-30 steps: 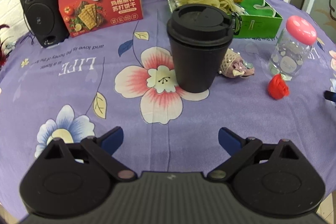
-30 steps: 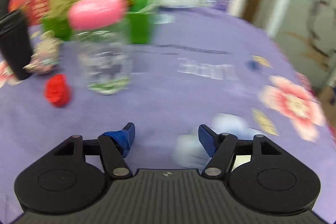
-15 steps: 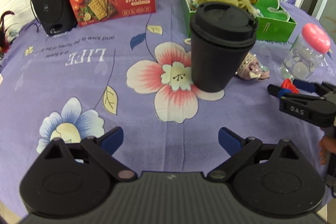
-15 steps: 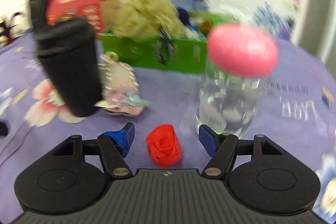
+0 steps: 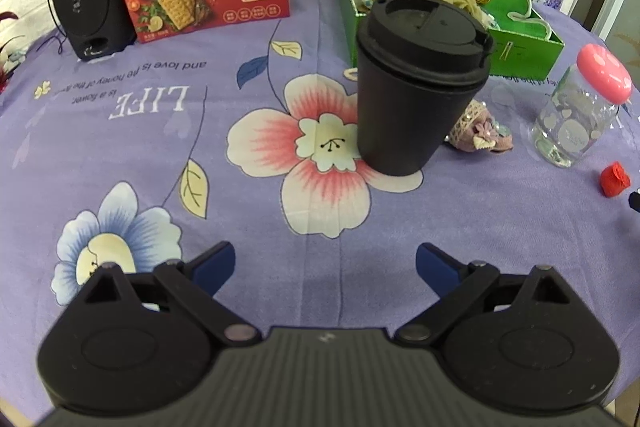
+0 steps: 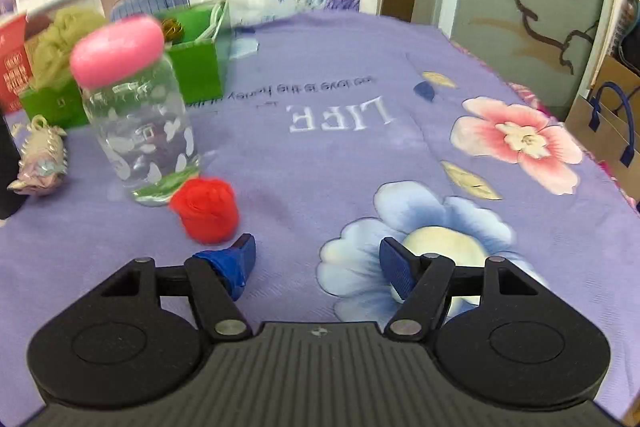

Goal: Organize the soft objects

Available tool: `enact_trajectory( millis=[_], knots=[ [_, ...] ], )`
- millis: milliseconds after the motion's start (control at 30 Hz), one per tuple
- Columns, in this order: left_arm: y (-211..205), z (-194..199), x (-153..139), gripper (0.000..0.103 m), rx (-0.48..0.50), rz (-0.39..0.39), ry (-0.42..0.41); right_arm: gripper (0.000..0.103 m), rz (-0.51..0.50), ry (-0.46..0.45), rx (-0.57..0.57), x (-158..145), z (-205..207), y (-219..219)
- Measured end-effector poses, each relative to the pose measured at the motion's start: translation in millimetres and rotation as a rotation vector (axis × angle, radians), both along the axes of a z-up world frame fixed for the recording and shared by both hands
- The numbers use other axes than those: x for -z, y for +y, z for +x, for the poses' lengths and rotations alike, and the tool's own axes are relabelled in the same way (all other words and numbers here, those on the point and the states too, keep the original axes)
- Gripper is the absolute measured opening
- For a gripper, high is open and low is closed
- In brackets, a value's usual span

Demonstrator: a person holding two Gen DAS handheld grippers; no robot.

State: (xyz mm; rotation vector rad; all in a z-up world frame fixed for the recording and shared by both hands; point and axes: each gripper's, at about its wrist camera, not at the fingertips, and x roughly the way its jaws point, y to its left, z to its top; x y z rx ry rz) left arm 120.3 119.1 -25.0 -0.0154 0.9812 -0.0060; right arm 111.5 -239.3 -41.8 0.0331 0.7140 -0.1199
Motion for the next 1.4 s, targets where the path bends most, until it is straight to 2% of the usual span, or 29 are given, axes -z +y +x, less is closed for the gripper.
enact_trajectory(
  millis=[33, 100, 200, 267, 367, 467, 733, 833, 1000, 1067, 1100, 1133, 1167, 1267, 1400],
  knots=[
    [0.7, 0.6, -0.7, 0.097, -0.005, -0.004, -0.002, 0.054, 0.028, -0.028, -0.042, -6.3, -5.9, 3.1],
    [2.3, 1.6, -2.1, 0.097, -0.013, -0.007, -0.002, 0.055, 0.112, -0.071, -0.197, -20.0, -13.2, 26.9],
    [6.7, -2.3, -3.7, 0.097, -0.016, 0.003, -0.011, 0.055, 0.226, -0.079, -0.419, -28.4, -1.6, 76.0],
    [14.3, -6.2, -4.0, 0.097, -0.021, 0.015, -0.012, 0.055, 0.258, -0.06, -0.493, -25.1, 14.7, 105.5],
    [30.7, -12.1, -3.6, 0.097, -0.047, 0.014, -0.011, 0.055, 0.11, -0.04, -0.596, -16.4, 36.8, 144.3],
    [47.0, -12.5, 0.8, 0.097, -0.083, 0.001, -0.001, 0.055, -0.021, -0.019, -0.685, -10.7, 54.3, 165.2],
    [66.5, -1.9, 14.0, 0.097, -0.123, -0.029, 0.027, 0.056, -0.161, 0.049, -0.7, 4.8, 107.0, 192.6],
    [69.3, 0.6, 16.7, 0.097, -0.128, -0.035, 0.035, 0.057, -0.175, 0.106, -0.714, 11.1, 119.0, 202.1],
    [70.9, 2.1, 16.3, 0.097, -0.133, -0.042, 0.035, 0.059, -0.14, 0.103, -0.706, 15.3, 127.3, 198.8],
    [70.8, 2.5, 16.1, 0.097, -0.137, -0.043, 0.04, 0.054, -0.122, 0.099, -0.711, 16.2, 127.2, 196.8],
    [70.8, 2.0, 15.9, 0.097, -0.137, -0.041, 0.041, 0.045, -0.113, 0.087, -0.726, 16.8, 125.7, 195.8],
    [70.4, 1.1, 15.4, 0.097, -0.136, -0.037, 0.041, 0.03, -0.091, 0.081, -0.734, 17.6, 124.6, 194.1],
    [69.9, -0.2, 14.7, 0.097, -0.133, -0.032, 0.04, 0.029, -0.055, 0.08, -0.737, 18.2, 123.7, 192.5],
    [67.9, -4.6, 12.6, 0.097, -0.129, -0.021, 0.037, 0.028, -0.089, 0.062, -0.734, 16.6, 114.5, 195.8],
    [65.8, -8.9, 8.3, 0.097, -0.125, -0.028, 0.025, 0.028, -0.059, 0.073, -0.721, 12.3, 88.1, 177.8]
  ],
)
